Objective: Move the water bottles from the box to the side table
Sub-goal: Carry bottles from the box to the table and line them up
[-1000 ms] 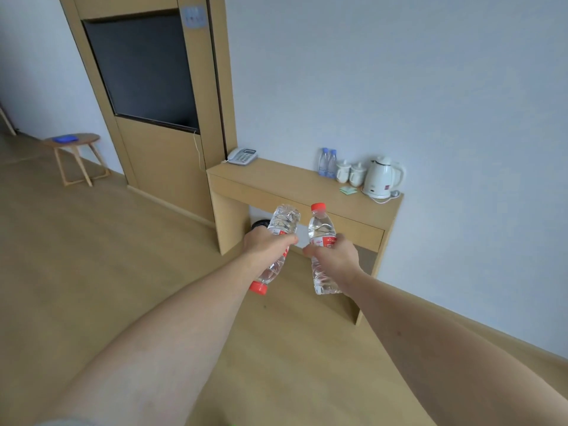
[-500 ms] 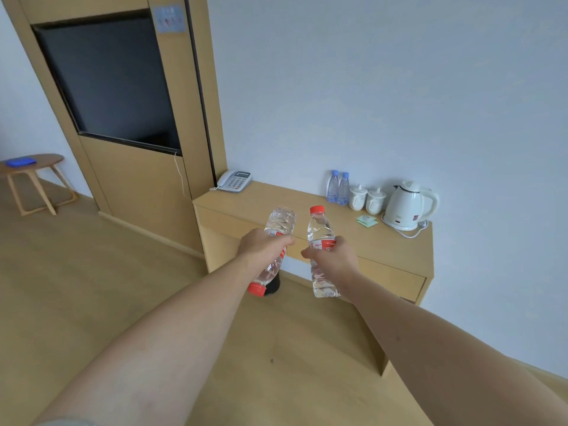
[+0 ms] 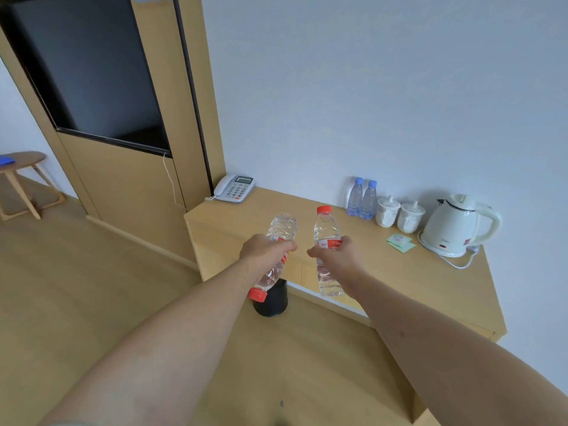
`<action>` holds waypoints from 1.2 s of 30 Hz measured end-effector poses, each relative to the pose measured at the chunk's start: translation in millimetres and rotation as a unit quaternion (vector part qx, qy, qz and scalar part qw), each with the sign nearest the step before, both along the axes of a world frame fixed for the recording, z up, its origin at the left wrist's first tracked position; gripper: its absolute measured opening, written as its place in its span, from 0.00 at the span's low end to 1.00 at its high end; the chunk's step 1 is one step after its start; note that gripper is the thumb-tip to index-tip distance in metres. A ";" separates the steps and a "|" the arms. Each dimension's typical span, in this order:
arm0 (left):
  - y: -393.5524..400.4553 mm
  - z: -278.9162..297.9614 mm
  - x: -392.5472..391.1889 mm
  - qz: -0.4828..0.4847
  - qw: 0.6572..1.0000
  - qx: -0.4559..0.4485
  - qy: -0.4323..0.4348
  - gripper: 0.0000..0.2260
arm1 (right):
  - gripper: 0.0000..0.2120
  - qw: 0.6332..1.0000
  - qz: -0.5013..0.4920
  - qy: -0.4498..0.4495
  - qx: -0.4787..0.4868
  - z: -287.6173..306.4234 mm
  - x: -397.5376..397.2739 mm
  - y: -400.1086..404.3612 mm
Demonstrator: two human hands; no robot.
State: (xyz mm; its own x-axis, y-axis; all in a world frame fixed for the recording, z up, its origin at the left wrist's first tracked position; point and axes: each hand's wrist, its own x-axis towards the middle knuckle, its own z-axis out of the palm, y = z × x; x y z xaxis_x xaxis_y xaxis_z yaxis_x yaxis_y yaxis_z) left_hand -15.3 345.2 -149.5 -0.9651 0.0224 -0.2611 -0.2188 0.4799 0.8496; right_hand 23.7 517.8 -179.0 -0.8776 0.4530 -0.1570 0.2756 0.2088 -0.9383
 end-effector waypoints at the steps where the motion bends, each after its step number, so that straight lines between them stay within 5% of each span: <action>1: 4.1 -1.8 -20.7 -0.004 1.000 -0.006 -0.003 0.21 | 0.25 1.000 0.003 0.001 -0.005 -2.9 -20.3 3.6; 15: 66.2 -3.2 -260.4 -0.118 0.987 -0.049 -0.101 0.27 | 0.25 0.997 -0.012 0.021 -0.076 -8.5 -239.5 66.0; 22: 97.0 -24.5 -361.7 -0.241 0.957 -0.079 -0.140 0.18 | 0.19 0.998 -0.063 0.023 -0.017 -23.4 -312.0 95.4; 30: 135.7 -23.0 -483.6 -0.332 0.927 -0.122 -0.125 0.29 | 0.20 0.985 -0.158 -0.062 0.025 -32.5 -395.8 128.0; 36: 166.0 -21.6 -538.4 -0.366 0.917 -0.141 -0.076 0.17 | 0.26 0.970 -0.209 -0.088 0.092 -37.2 -431.5 137.8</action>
